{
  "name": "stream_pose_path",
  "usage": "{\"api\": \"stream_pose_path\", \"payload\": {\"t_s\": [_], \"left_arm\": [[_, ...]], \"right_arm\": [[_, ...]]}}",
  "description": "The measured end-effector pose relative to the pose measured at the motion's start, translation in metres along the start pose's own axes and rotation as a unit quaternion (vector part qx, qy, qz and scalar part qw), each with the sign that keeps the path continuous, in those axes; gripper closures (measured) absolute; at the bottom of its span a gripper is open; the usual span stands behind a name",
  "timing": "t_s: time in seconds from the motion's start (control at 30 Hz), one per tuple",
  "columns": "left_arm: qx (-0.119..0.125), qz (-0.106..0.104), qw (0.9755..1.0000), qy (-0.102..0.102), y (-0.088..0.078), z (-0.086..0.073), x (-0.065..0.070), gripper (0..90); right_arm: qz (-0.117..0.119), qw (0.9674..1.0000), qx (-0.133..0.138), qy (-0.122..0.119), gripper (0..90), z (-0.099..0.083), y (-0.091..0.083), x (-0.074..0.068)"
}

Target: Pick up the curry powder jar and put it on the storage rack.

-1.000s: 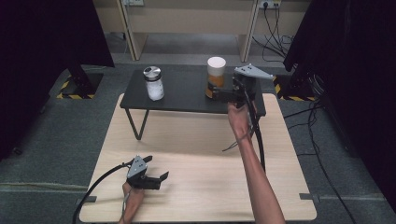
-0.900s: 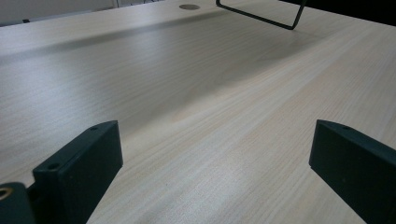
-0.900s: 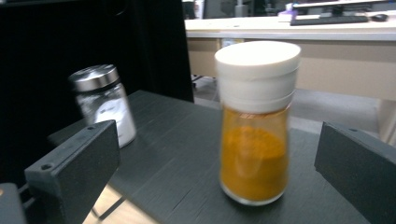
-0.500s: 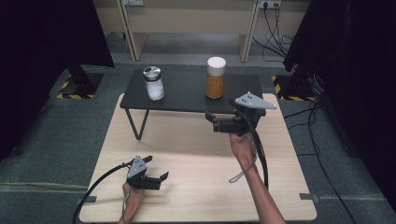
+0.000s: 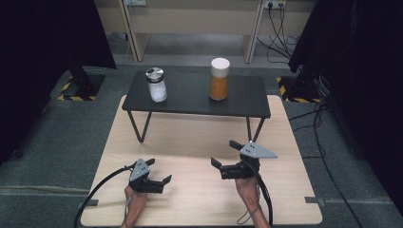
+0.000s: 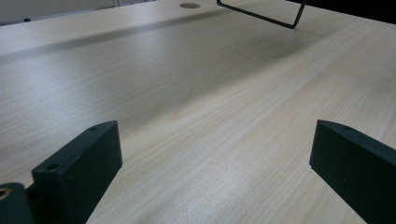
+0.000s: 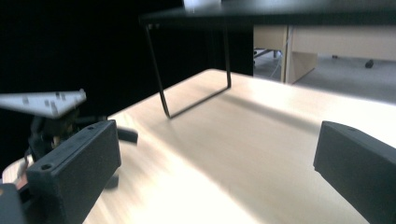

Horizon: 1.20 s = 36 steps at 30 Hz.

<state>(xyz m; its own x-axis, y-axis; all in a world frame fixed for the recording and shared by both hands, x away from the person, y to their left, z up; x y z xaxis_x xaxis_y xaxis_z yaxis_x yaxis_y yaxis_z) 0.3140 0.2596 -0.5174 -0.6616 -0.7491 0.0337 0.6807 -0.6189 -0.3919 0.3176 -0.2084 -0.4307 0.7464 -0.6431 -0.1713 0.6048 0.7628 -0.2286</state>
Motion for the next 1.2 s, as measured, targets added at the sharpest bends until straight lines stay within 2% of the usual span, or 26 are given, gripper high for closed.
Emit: {"api": "stream_pose_path", "payload": {"t_s": [0.03, 0.1, 0.17, 0.23, 0.3, 0.33, 0.37, 0.43, 0.53, 0.6, 0.77, 0.83, 1.03, 1.2], "left_arm": [[0.000, 0.000, 1.0000, 0.000, 0.000, 0.000, 0.000, 1.7], [0.000, 0.000, 1.0000, 0.001, 0.000, 0.000, 0.000, 1.7], [0.000, 0.000, 1.0000, 0.000, 0.000, 0.000, 0.000, 1.7], [0.000, -0.002, 1.0000, 0.001, 0.000, 0.000, 0.000, 1.8], [0.001, -0.001, 1.0000, 0.001, 0.000, 0.000, 0.000, 1.8], [0.001, -0.001, 1.0000, 0.001, 0.000, 0.000, 0.000, 1.8], [0.001, -0.001, 1.0000, 0.001, 0.000, 0.000, 0.000, 1.8], [0.001, -0.002, 1.0000, 0.001, 0.000, 0.000, 0.000, 1.7], [0.001, -0.002, 1.0000, 0.001, 0.000, 0.000, 0.000, 1.8], [0.000, -0.002, 1.0000, 0.000, 0.000, 0.000, 0.000, 1.7], [0.000, -0.003, 1.0000, 0.000, 0.000, 0.000, 0.000, 1.7], [0.000, -0.002, 1.0000, 0.000, 0.000, 0.000, 0.000, 1.8], [0.000, -0.003, 1.0000, 0.001, 0.000, 0.000, -0.001, 1.8], [0.000, -0.004, 1.0000, 0.001, 0.000, 0.000, -0.001, 1.8]], "right_arm": [[0.000, 1.0000, 0.000, 0.000, 0.4, 0.000, 0.000, 0.000], [-0.006, 0.9999, -0.008, 0.002, 0.3, -0.021, 0.000, 0.000], [-0.004, 0.9999, -0.011, 0.006, 0.3, -0.025, 0.001, 0.000], [-0.010, 0.9990, -0.043, -0.003, 0.6, -0.037, 0.009, -0.002], [0.000, 0.9986, -0.052, 0.002, 0.5, -0.049, 0.015, -0.001], [0.000, 0.9986, -0.052, 0.002, 0.5, -0.049, 0.015, -0.001], [-0.011, 0.9977, -0.065, -0.011, 0.6, -0.057, 0.020, -0.004], [-0.017, 0.9971, -0.072, -0.013, 0.6, -0.063, 0.024, -0.005], [-0.021, 0.9970, -0.072, -0.017, 0.6, -0.073, 0.028, -0.005], [-0.033, 0.9966, -0.072, -0.021, 0.5, -0.080, 0.031, -0.005], [-0.031, 0.9968, -0.068, -0.031, 0.3, -0.083, 0.031, -0.007], [-0.035, 0.9958, -0.078, -0.033, 0.4, -0.083, 0.033, -0.008], [-0.028, 0.9954, -0.083, -0.040, 0.4, -0.082, 0.034, -0.007], [-0.024, 0.9965, -0.076, -0.023, 0.4, -0.083, 0.032, -0.003]]}}
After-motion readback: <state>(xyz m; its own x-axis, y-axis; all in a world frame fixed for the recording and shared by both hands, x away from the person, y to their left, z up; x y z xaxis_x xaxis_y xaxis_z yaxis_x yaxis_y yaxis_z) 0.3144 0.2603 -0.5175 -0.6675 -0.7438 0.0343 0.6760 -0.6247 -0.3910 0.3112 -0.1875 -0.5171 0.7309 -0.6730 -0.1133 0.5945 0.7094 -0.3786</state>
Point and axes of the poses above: each handheld gripper's, and its own axes: y roughly forward along the jaws, z roughly out of its top, x roughly to its right, the point moved 7 cm from there along y, roughly forward along the jaws, and after that the axes turned 1 degree about z, right-handed, at the moved point
